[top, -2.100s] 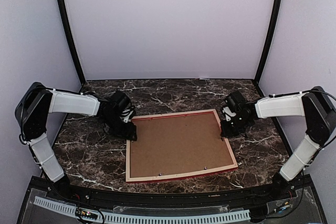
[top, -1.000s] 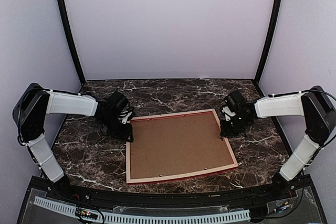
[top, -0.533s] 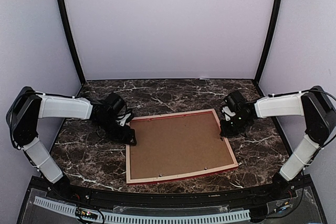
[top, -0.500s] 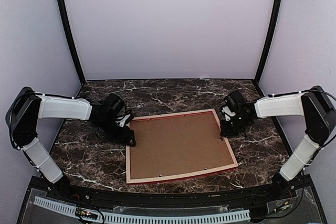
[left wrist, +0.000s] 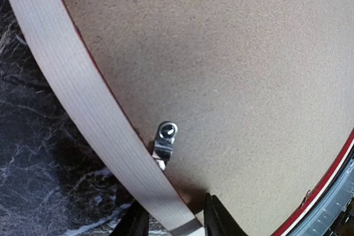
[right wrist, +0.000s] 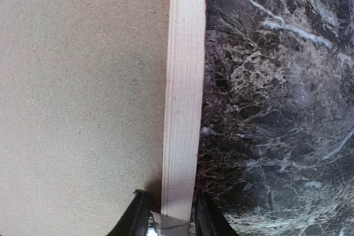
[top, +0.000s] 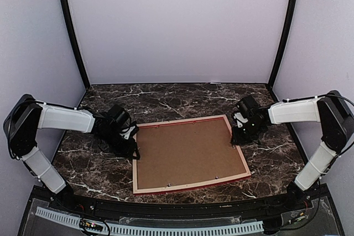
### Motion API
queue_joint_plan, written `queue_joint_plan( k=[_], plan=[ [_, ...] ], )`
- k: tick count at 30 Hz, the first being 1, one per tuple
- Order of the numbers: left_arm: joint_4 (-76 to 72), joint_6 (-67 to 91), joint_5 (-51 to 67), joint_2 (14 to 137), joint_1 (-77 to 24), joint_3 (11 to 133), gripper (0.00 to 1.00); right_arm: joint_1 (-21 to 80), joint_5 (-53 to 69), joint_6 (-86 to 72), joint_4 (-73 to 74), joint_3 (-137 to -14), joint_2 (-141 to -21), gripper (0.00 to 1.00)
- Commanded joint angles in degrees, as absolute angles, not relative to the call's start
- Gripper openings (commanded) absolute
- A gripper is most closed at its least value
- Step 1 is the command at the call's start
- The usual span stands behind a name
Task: Put the photo into the frame
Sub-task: Press the fastener onto the backboard.
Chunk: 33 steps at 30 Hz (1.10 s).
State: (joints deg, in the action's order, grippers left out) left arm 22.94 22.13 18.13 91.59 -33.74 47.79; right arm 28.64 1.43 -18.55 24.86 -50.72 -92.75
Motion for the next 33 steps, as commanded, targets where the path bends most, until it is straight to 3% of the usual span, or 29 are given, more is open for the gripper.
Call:
queue_joint_plan(
  k=[1,4,8,27,33],
  plan=[
    [22.5,23.8,18.6,91.1,-34.2,47.4,0.32,28.8,4.7,-19.1,26.4,-50.0,-91.5,0.39],
    [23.0,24.2,17.5,91.1,-34.2,47.8,0.29,28.8,4.8,-19.5,26.2,-50.5,-90.6,0.48],
    [23.4,24.7,16.4,91.4,-34.2,48.2,0.27,28.8,5.2,-19.3,26.5,-50.9,-90.7,0.51],
    [27.0,25.0,12.9,94.4,-34.2,52.9,0.25,28.8,6.8,-17.5,31.5,-46.2,-85.8,0.51],
    [27.4,25.0,12.4,94.5,-34.2,53.4,0.25,28.8,6.6,-17.0,31.9,-46.9,-87.7,0.47]
  ],
)
